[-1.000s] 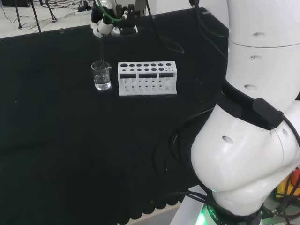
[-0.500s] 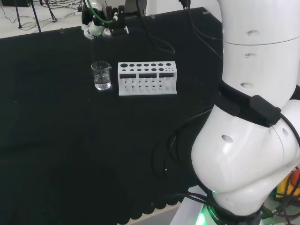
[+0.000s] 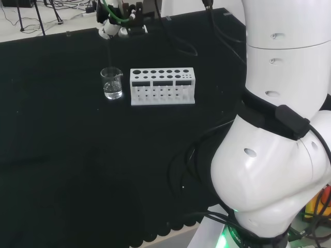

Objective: Stir in the beaker to the left of the white test tube rack with the glass rod.

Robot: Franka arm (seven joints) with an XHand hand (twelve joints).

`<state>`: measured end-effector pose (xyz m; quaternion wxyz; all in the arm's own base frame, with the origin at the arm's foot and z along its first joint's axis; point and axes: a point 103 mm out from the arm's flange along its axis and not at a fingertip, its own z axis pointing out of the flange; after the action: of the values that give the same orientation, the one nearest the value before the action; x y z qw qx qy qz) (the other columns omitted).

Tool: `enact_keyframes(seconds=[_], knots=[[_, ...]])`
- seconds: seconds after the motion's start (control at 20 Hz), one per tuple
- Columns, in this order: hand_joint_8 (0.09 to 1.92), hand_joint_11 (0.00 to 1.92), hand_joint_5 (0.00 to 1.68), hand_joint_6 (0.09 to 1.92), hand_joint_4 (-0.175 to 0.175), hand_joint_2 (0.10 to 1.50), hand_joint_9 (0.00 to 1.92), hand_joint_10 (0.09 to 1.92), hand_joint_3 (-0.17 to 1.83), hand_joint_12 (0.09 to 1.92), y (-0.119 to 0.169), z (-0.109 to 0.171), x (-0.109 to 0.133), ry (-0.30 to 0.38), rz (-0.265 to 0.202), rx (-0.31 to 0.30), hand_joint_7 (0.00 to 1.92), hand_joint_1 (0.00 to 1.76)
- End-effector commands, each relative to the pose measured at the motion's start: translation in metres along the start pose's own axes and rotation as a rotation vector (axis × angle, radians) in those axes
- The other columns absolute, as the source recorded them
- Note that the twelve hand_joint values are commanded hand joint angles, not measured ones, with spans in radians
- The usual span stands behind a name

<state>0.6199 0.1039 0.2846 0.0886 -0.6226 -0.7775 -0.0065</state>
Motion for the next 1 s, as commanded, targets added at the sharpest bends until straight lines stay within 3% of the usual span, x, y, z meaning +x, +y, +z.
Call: enact_keyframes(seconds=[0.05,0.4,1.0], knots=[[1.06,1.62,1.17,0.51,-0.175,0.76,1.64,0.82,0.56,0.71,-0.009,0.0,-0.009,0.001,0.015,-0.001,1.19,1.31],[1.06,1.62,1.17,0.51,-0.175,0.76,1.64,0.82,0.55,0.71,-0.011,0.008,0.016,-0.001,-0.019,0.012,1.19,1.31],[1.07,1.62,1.17,0.51,-0.175,0.77,1.64,0.82,0.54,0.71,-0.012,-0.005,0.027,-0.012,-0.044,-0.01,1.19,1.31]])
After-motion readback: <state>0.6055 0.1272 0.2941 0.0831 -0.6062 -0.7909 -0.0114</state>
